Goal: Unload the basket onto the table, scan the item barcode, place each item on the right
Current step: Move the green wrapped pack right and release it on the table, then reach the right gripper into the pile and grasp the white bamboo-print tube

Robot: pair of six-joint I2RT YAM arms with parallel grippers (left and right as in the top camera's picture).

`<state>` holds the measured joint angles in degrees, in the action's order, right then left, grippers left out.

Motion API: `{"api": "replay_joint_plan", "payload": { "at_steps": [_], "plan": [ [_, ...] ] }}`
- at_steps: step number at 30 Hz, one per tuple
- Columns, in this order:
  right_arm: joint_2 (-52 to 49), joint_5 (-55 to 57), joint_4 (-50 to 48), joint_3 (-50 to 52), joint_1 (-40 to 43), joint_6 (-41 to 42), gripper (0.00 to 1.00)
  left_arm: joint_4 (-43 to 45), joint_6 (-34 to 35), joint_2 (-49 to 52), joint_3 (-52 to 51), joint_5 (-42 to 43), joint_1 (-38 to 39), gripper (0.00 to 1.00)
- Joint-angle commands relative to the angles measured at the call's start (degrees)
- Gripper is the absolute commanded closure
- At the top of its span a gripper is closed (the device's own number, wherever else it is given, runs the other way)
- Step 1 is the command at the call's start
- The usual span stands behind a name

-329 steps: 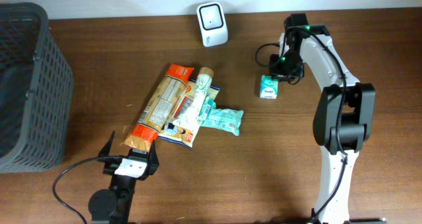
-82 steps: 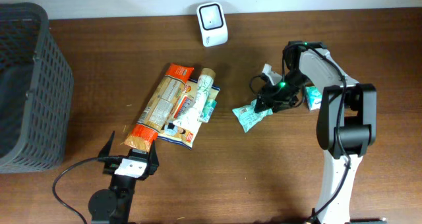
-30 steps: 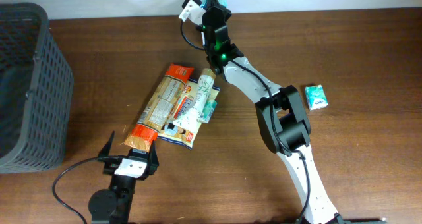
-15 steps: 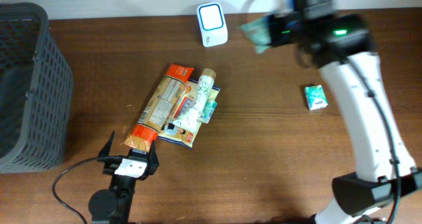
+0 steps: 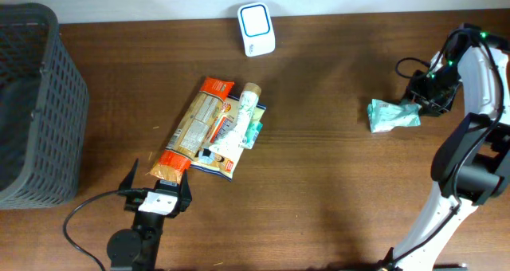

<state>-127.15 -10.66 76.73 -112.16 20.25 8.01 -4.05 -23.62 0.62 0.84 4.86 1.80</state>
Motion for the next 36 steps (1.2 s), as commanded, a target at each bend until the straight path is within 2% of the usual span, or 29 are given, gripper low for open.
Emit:
{"api": "replay_joint_plan", "payload": {
  "at_steps": [1, 4, 6, 8, 12, 13, 18, 21, 25, 30, 31, 33, 35, 36],
  "plan": [
    [0.4, -0.8, 2.9, -4.9, -0.4, -0.2, 0.47, -0.1, -0.7, -0.3, -0.3, -0.2, -0.1, 0.01],
    [0.4, -4.8, 8.4, -14.3, -2.8, -0.2, 0.44, -0.1, -0.7, -0.3, -0.3, -0.2, -0.1, 0.01],
    [0.4, -8.7, 10.1, -19.4, -7.3, -0.3, 0.43, -0.1, -0.7, -0.3, -0.3, -0.2, -0.1, 0.01],
    [0.4, -12.6, 9.2, -20.4, -13.0, -0.2, 0.41, -0.1, -0.7, -0.3, -0.3, -0.2, -0.1, 0.01],
    [0.3, -12.7, 4.7, -20.2, -26.7, 0.2, 0.31, -0.1, -0.7, -0.3, -0.3, -0.2, -0.1, 0.01],
    [0.3, -12.7, 2.9, -20.1, -29.3, 2.8, 0.31, -0.1, -0.7, -0.3, -0.3, -0.2, -0.1, 0.01],
    [-1.2, -8.6, -8.2, -15.3, -41.8, 12.9, 0.31, -0.1, -0.7, -0.3, -0.3, -0.2, -0.1, 0.01],
    [-3.3, -8.6, -11.5, -10.5, -46.6, 16.0, 0.31, -0.1, -0.7, -0.3, -0.3, -0.2, -0.1, 0.01],
    [-4.9, -8.1, -15.5, -4.4, -49.2, 18.7, 0.32, -0.1, -0.7, -0.3, -0.3, -0.2, -0.1, 0.01],
    [-5.4, -8.2, -27.7, 6.3, -49.6, 19.5, 0.36, -0.1, -0.7, -0.3, -0.3, -0.2, -0.1, 0.01],
    [-5.4, -8.1, -29.7, 7.2, -49.7, 19.5, 0.4, -0.1, -0.7, -0.3, -0.3, -0.2, -0.1, 0.01],
    [-5.3, -7.3, -32.1, 7.8, -49.8, 19.3, 0.69, -0.1, -0.7, -0.3, -0.3, -0.2, -0.1, 0.01],
    [-5.3, -6.7, -32.2, 7.6, -49.7, 18.8, 0.87, -0.1, -0.7, -0.3, -0.3, -0.2, -0.1, 0.01],
    [-4.7, -6.7, -31.2, 7.2, -49.7, 17.0, 0.92, -0.1, -0.7, -0.3, -0.3, -0.2, -0.1, 0.01]
  ]
}}
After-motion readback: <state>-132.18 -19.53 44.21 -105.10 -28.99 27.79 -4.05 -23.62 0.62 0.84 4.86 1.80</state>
